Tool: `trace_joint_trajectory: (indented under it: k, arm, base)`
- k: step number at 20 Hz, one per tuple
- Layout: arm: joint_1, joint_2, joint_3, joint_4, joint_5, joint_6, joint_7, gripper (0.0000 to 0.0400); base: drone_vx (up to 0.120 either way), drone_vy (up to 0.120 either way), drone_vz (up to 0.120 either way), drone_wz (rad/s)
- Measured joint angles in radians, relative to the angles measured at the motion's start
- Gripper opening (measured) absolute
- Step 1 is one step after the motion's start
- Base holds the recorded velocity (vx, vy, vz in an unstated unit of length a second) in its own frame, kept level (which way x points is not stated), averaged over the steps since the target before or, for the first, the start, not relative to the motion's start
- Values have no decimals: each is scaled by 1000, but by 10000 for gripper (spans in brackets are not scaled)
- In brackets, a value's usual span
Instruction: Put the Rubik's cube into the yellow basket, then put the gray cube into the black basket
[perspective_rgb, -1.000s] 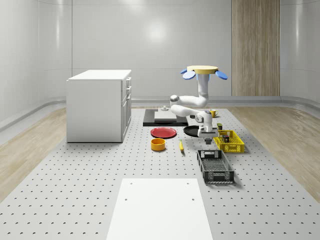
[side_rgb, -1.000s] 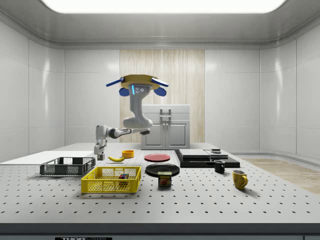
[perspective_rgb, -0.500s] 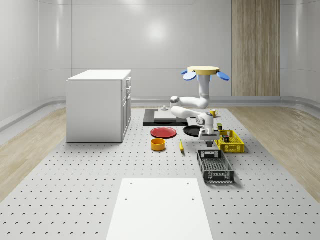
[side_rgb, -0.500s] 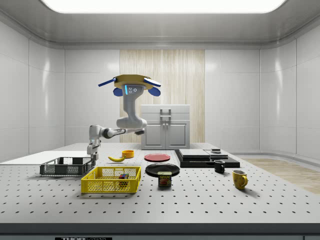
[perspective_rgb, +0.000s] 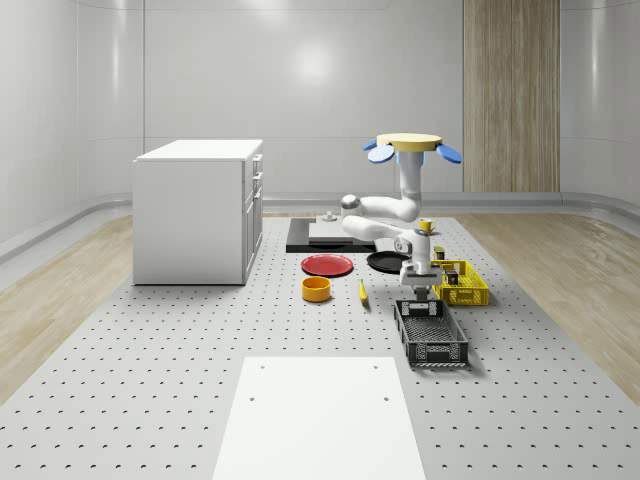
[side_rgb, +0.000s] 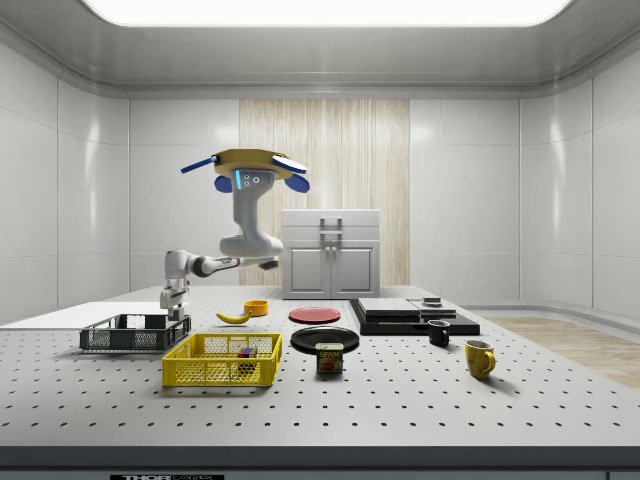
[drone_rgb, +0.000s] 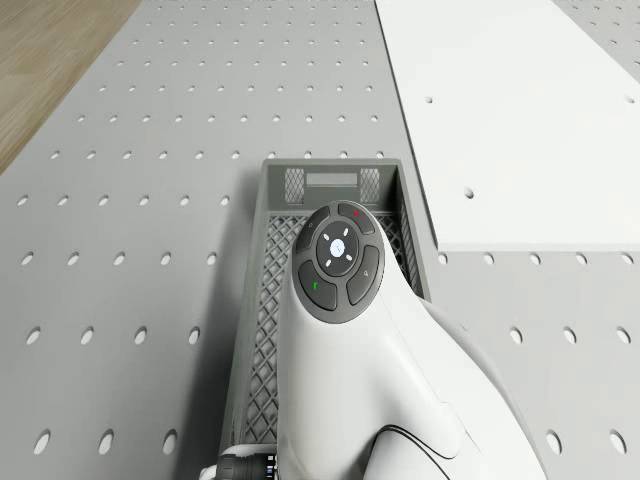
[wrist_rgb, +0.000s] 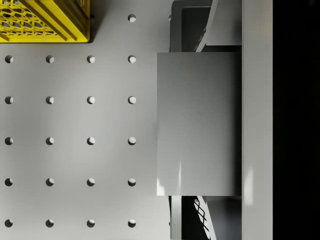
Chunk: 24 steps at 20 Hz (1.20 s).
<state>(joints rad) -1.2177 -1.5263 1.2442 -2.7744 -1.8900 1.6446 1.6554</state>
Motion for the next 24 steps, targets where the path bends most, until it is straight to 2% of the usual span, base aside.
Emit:
trace_joint_trajectory:
  k: [5,10,16,24]
  arm:
    - [0,-1,0,0,0,1,0,250]
    - [-1,-2,0,0,1,2,0,250]
    - [-1,-3,0,0,1,2,1,250]
    - [-14,0,-62,22,-57,30,1,250]
  base:
    - [120,0,0,0]
    - [120,0,-88,0]
    - [113,0,-7,0]
    - [0,0,0,0]
